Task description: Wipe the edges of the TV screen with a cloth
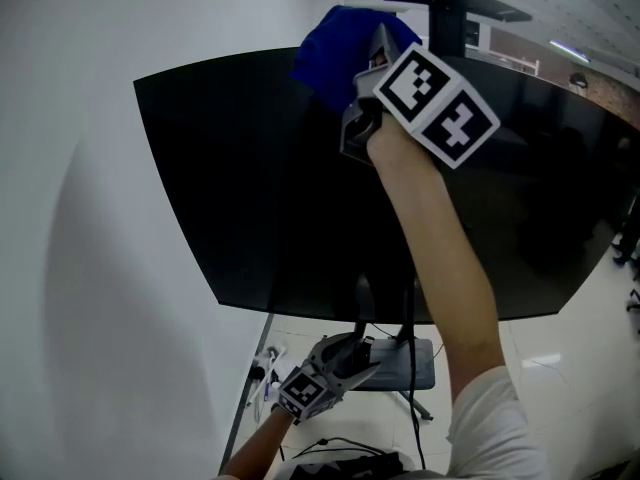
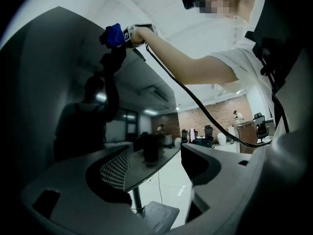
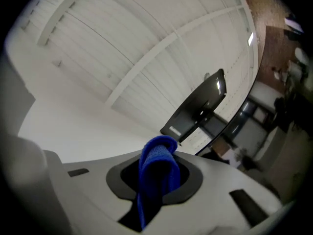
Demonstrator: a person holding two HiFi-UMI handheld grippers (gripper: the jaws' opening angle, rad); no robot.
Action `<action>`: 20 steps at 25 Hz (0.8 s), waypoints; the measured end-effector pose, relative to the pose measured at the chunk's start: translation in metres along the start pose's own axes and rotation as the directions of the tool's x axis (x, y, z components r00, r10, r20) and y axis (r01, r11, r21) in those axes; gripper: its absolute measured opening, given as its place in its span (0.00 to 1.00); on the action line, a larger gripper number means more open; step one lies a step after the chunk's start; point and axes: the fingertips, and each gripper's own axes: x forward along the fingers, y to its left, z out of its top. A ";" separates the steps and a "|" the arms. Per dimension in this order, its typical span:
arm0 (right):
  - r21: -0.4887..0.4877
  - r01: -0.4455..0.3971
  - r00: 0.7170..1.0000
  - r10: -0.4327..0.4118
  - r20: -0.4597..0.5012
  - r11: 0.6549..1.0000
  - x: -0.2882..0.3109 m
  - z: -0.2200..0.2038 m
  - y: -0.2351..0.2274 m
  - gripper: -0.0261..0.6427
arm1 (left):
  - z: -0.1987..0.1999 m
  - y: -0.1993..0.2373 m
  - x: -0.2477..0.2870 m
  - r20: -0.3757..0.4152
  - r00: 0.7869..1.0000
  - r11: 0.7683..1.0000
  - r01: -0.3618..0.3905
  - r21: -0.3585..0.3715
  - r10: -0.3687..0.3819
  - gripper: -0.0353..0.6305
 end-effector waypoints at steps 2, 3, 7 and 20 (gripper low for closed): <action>-0.061 0.051 0.998 -0.049 0.032 0.997 -0.017 0.031 -0.031 0.14 | -0.006 -0.016 0.022 0.001 0.998 0.998 0.063 0.009 -0.063 0.55; -0.098 0.081 0.996 -0.076 0.049 0.992 -0.027 0.047 -0.047 0.14 | -0.007 -0.026 0.033 0.003 0.995 0.995 0.097 0.009 -0.097 0.55; -0.182 0.196 0.979 -0.181 0.093 0.964 -0.062 0.098 -0.110 0.14 | -0.005 -0.063 0.073 0.010 0.979 0.979 0.201 0.019 -0.202 0.55; -0.539 0.426 0.904 -0.365 0.224 0.726 -0.214 0.212 -0.272 0.14 | 0.036 -0.094 0.140 0.077 0.964 0.962 0.260 -0.082 -0.254 0.55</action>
